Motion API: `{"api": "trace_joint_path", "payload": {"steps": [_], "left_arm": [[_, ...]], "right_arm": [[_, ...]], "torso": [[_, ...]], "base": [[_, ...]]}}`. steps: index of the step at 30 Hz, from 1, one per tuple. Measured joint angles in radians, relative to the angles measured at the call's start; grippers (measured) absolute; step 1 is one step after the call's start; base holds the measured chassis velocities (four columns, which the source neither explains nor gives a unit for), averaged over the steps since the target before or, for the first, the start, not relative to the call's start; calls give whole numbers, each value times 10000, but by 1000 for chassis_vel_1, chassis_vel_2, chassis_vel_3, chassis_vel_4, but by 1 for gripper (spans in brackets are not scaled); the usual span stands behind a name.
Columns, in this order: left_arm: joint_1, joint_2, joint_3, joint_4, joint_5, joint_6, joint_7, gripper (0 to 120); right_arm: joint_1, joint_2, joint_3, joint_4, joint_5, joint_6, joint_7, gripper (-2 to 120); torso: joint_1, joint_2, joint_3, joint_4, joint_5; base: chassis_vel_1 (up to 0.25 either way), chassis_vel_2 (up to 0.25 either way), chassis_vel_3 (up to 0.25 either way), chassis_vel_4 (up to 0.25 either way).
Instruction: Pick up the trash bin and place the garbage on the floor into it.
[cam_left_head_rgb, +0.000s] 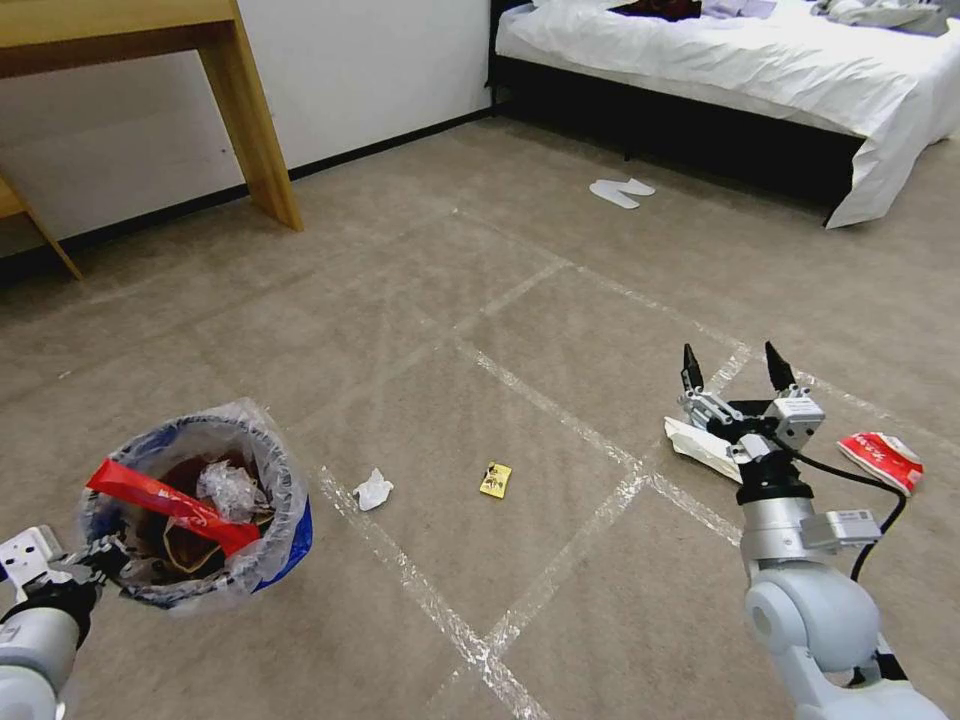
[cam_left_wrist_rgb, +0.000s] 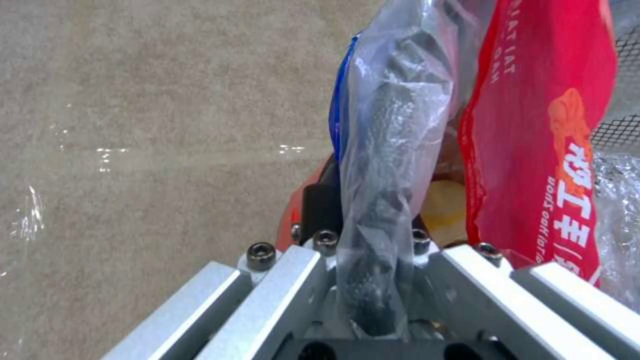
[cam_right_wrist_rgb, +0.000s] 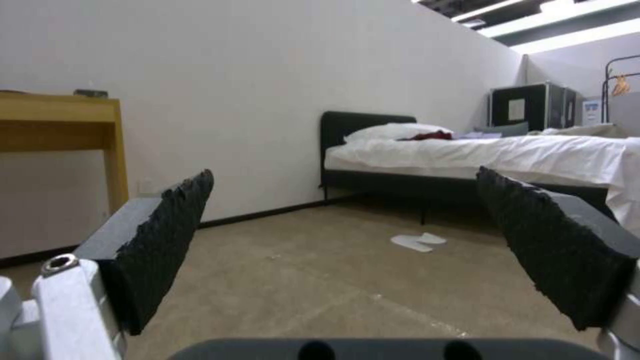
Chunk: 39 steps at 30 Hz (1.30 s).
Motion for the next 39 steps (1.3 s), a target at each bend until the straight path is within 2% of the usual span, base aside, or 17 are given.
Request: {"api": "trace_joint_path", "payload": {"steps": [21, 39], "left_arm": [[-9, 10, -67, 38, 4, 0, 0, 0], [2, -41, -61, 51, 42, -17, 2, 0]], "right_arm": [[174, -38, -142, -209, 35, -24, 1, 100], [220, -59, -204, -299, 29, -28, -12, 100]], "torso": [[-1, 0, 0, 0, 0], [-1, 0, 0, 0, 0]], "base": [[-9, 9, 11, -15], [-59, 51, 58, -55]]}}
